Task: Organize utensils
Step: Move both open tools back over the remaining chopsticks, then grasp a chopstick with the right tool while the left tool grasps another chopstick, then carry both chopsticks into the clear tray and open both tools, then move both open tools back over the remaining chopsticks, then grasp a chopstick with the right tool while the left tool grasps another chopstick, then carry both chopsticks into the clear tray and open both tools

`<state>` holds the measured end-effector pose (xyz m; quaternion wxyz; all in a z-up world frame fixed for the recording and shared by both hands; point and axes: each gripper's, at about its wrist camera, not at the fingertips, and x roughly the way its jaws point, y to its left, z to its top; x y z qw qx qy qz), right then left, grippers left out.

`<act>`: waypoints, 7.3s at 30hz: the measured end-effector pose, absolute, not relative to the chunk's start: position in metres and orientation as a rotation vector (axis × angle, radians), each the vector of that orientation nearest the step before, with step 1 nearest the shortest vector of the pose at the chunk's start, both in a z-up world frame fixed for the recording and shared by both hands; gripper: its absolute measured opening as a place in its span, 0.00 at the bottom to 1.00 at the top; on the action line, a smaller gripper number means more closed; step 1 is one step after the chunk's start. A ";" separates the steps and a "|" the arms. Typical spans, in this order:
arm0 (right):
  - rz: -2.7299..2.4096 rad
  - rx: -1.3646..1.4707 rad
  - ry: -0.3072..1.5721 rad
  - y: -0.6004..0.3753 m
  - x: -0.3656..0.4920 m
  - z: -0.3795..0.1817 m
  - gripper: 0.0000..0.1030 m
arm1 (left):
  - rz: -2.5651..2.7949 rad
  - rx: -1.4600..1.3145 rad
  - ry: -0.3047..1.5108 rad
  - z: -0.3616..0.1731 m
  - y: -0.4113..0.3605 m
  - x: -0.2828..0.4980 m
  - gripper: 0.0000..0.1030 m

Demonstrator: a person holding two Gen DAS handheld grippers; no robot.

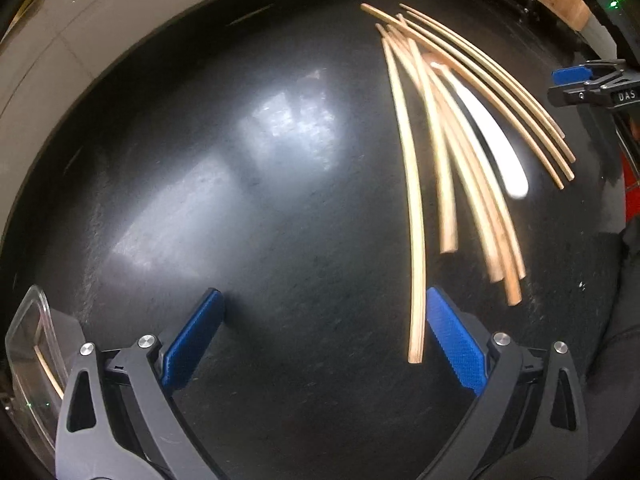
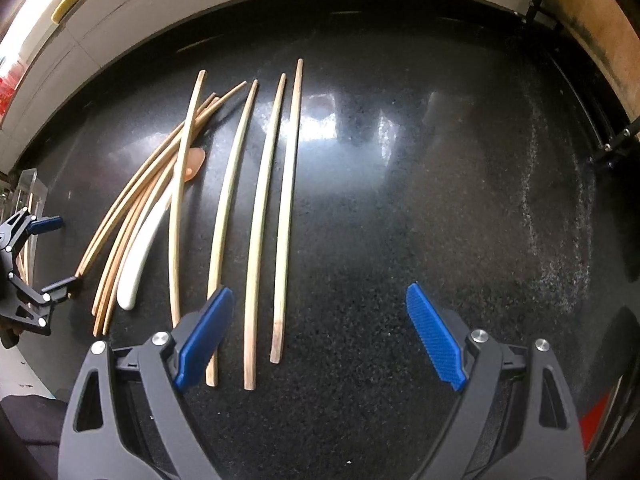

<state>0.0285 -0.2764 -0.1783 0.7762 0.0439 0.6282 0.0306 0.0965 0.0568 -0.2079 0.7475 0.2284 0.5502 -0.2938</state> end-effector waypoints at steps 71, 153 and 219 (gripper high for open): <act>0.422 0.097 1.134 -0.151 0.071 -0.054 0.07 | -0.092 -0.090 1.142 -0.047 0.105 0.070 0.06; 0.215 0.114 1.216 -0.231 0.044 -0.126 0.74 | -0.321 0.173 1.149 -0.122 0.024 0.045 0.94; 0.133 0.121 1.209 -0.267 0.116 -0.169 0.07 | -0.417 0.166 1.235 -0.148 -0.038 0.142 0.06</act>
